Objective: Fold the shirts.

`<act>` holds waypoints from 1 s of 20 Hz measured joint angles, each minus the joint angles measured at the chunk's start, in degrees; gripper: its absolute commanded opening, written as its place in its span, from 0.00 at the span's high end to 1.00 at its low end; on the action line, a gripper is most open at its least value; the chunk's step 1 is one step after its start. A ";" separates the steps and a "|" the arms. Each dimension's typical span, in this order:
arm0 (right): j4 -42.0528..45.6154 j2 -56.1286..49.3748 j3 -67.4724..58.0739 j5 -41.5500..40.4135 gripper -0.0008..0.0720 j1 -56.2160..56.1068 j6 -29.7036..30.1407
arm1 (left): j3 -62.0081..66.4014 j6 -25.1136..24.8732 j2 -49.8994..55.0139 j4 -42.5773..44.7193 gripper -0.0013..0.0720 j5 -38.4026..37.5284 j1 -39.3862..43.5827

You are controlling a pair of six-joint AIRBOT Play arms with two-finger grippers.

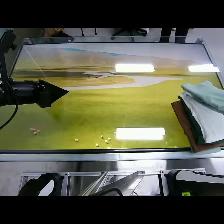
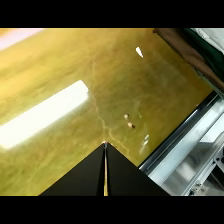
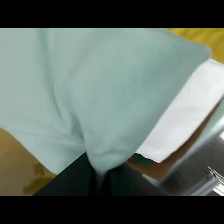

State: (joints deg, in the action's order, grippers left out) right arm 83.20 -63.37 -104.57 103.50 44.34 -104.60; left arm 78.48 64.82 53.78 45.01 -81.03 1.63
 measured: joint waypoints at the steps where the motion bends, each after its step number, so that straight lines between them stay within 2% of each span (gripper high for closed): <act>1: 2.19 0.79 2.82 0.48 0.97 0.04 0.00 | 0.00 -0.02 0.11 0.00 0.97 -0.02 0.42; 3: 6.40 2.16 9.55 1.01 0.94 0.07 0.52 | 0.00 -0.24 0.46 0.13 0.97 -0.02 1.44; 4: 8.46 2.58 13.14 0.92 0.65 0.07 0.72 | 0.00 -0.31 0.81 0.15 0.97 0.00 1.99; 5: 10.56 2.82 16.39 0.92 0.31 0.07 1.16 | 0.00 -0.42 1.27 0.17 0.97 0.00 2.58; 6: 12.07 2.86 19.50 0.61 0.20 0.09 1.64 | 0.00 -0.39 1.86 0.31 0.97 0.00 3.23; 7: 13.14 2.60 21.73 -0.11 0.20 0.11 1.99 | -0.02 -0.42 2.54 0.37 0.97 0.00 3.87; 11: 14.05 0.31 21.77 0.61 0.20 -0.20 2.38 | 0.11 -0.46 5.35 0.39 0.97 0.00 5.55; 14: 8.63 -0.68 16.24 0.92 0.20 -1.75 2.12 | 1.99 -0.48 7.52 0.39 0.97 0.00 4.63; 16: 1.79 -0.39 13.44 -0.42 0.21 -3.78 1.03 | 4.44 -0.42 8.74 0.35 0.97 -0.20 3.08; 17: -2.29 0.09 12.66 -1.49 0.49 -5.18 0.83 | 5.33 -0.37 9.01 0.33 0.97 -0.63 2.27; 18: -6.23 0.81 12.15 -2.99 0.92 -7.19 0.85 | 5.81 0.33 8.96 0.31 0.97 -1.31 1.36; 19: -9.33 1.70 12.13 -4.28 0.97 -9.86 0.87 | 5.35 1.14 8.39 0.26 0.97 -2.01 0.50; 20: -11.45 2.80 12.70 -5.38 0.97 -13.03 1.05 | 3.74 2.14 7.17 0.22 0.97 -2.78 -0.11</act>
State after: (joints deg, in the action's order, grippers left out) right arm 71.75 -60.58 -91.88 98.13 31.31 -103.55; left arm 82.21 66.96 60.95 45.23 -83.81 1.52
